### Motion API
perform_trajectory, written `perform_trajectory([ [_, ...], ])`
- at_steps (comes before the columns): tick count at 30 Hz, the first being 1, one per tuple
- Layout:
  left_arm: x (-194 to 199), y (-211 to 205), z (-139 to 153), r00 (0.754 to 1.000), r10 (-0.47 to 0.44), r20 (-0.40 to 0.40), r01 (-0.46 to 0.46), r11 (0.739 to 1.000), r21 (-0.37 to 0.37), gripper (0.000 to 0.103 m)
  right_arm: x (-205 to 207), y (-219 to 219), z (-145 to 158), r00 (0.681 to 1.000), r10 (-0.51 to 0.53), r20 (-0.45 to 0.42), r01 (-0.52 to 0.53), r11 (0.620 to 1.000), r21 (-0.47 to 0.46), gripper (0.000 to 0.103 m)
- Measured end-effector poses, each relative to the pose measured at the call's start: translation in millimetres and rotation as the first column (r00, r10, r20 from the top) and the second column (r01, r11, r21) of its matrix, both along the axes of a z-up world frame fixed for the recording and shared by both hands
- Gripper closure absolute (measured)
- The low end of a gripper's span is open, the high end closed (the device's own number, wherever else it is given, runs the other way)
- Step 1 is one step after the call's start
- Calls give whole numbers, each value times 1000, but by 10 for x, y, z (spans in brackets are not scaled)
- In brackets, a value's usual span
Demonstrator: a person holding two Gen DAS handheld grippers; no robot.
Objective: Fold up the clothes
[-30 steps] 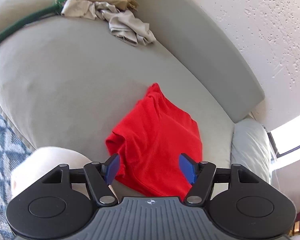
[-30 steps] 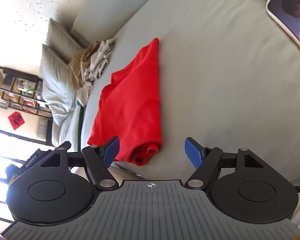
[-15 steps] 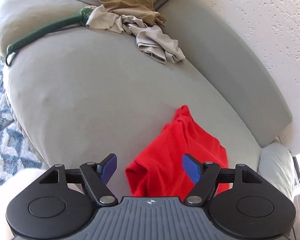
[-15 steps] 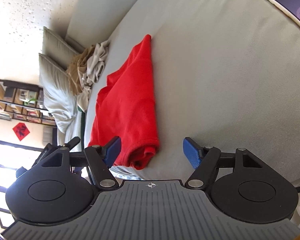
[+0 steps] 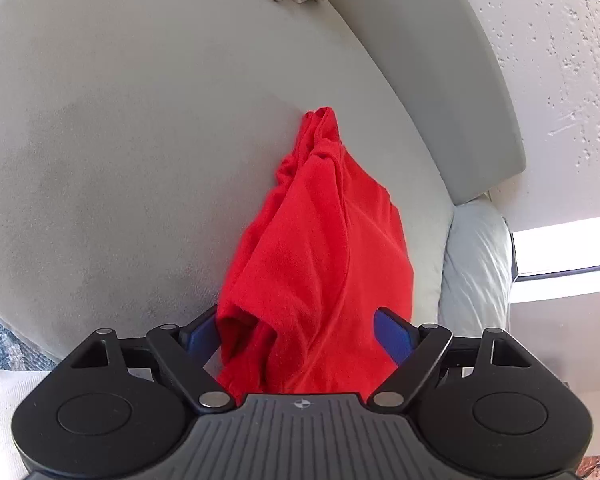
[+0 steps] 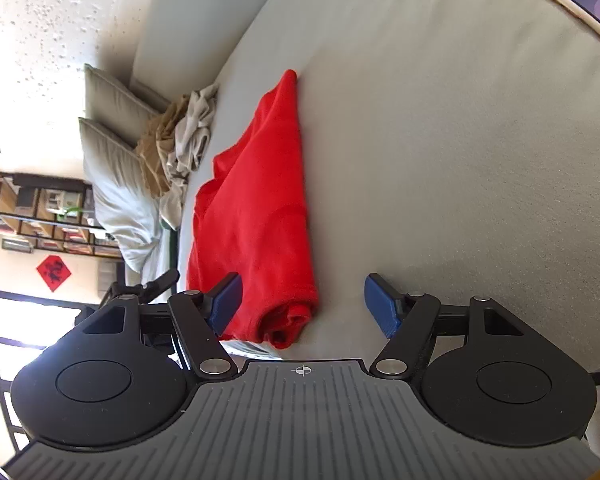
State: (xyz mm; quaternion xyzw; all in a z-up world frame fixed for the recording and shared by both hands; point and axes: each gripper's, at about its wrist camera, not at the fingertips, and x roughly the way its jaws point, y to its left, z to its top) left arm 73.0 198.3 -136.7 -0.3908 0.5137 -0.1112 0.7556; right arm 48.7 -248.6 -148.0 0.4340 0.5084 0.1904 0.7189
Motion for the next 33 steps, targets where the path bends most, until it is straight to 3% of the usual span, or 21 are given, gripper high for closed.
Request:
perform_trajectory([
  [8,108,-272,-33,996,-85,-7,85,996,-5,24,131,46,-12,1000,18,26,-17,1000,-12,33],
  [12,198,-319,-89,997,-73,-7,72,995,-67,27,338,124,-43,998,44,54,-42,998,-43,41],
  [19,294,-378,-207,998,-64,-11,62,990,-128,27,872,368,-137,992,111,58,-111,994,-5,40],
  [26,361,-404,-210,999,-30,-17,28,989,-146,25,1277,701,-269,982,165,94,-167,986,12,38],
  [28,365,-430,-186,1000,-19,-15,17,992,-129,26,1303,764,-271,979,170,109,-170,985,-13,43],
  [29,360,-444,-166,1000,-15,-13,13,993,-114,39,1295,786,-260,978,174,115,-170,985,-38,48],
  [30,341,-464,-127,1000,-12,-12,12,997,-70,52,1286,805,-247,977,177,120,-170,983,-62,59],
  [31,311,-498,-80,1000,-13,-9,13,999,-33,78,1258,782,-225,979,169,115,-161,984,-73,72],
  [33,245,-621,67,999,-27,19,26,998,60,81,1202,738,-176,982,153,107,-143,985,-98,80],
])
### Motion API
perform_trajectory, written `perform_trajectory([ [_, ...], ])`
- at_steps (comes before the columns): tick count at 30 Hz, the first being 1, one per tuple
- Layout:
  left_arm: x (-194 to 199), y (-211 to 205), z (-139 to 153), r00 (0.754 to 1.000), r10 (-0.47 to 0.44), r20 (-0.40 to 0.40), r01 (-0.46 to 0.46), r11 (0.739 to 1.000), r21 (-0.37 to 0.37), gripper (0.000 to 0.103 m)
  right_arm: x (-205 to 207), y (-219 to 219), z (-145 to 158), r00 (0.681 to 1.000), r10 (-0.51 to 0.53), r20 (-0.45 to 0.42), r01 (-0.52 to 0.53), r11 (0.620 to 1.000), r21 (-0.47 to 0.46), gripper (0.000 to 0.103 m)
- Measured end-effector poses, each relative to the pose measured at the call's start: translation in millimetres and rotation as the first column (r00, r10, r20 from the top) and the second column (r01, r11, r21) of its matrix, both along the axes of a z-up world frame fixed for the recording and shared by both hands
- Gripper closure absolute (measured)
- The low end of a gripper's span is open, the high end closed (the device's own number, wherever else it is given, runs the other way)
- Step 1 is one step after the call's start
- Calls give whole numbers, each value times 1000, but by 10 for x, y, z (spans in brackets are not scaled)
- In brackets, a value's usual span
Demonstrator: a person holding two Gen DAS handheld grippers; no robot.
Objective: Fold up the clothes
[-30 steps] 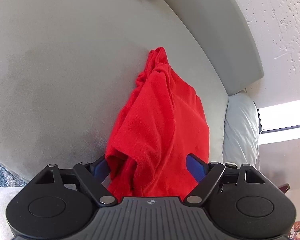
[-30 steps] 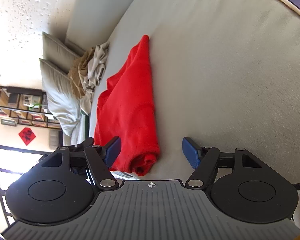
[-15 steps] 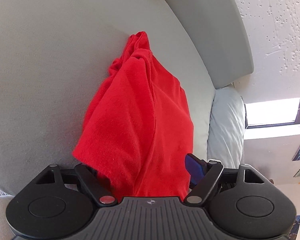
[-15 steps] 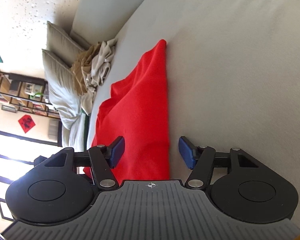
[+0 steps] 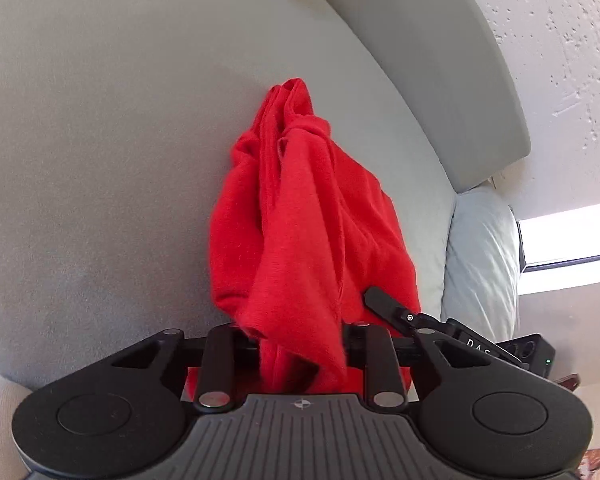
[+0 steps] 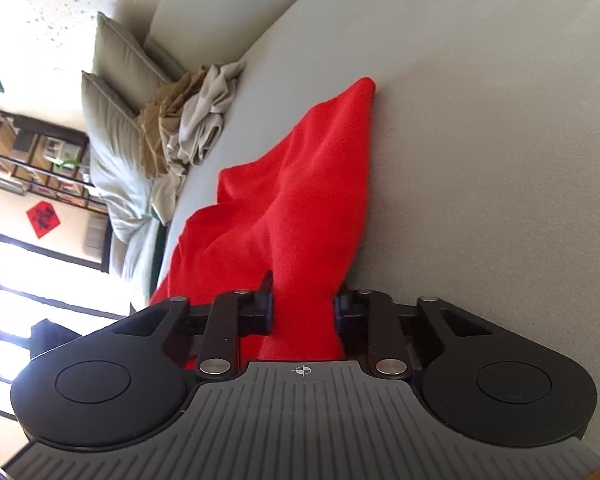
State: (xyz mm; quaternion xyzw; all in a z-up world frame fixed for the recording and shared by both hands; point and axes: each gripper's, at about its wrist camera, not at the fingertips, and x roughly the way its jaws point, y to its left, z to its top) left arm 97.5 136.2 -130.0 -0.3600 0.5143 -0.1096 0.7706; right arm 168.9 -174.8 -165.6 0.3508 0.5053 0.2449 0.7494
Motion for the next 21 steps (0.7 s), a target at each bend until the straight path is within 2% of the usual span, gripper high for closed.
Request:
perform_trajectory([
  [2,-80,-212,219,998,-43,39,38,993,116,82,-112,55,195,998,18,56,-13,995,-101,82],
  [5,-241,-571,573,988,-138,73,113,955,275,82,-360,172,582,986,90,138,-48,958,-284,84],
  [6,-312,-685,689,981,-174,85,139,939,314,82,-476,94,698,985,84,151,-38,957,-287,84],
  [9,-531,-963,994,951,-278,132,224,919,326,82,-826,-145,1043,980,66,190,-7,956,-294,84],
  [13,-712,-1451,1315,886,-430,175,375,885,278,82,-1413,-894,1330,984,-83,160,112,978,-178,84],
  [15,-720,-1782,1406,850,-492,186,445,861,247,82,-1759,-1302,1389,973,-183,139,200,972,-123,84],
  [18,-621,-2452,1438,790,-582,195,543,810,221,82,-2158,-1930,1463,934,-336,126,347,934,-86,84],
  [21,-464,-3168,1420,729,-655,199,622,755,205,82,-2376,-2475,1586,880,-440,178,466,873,-142,84],
])
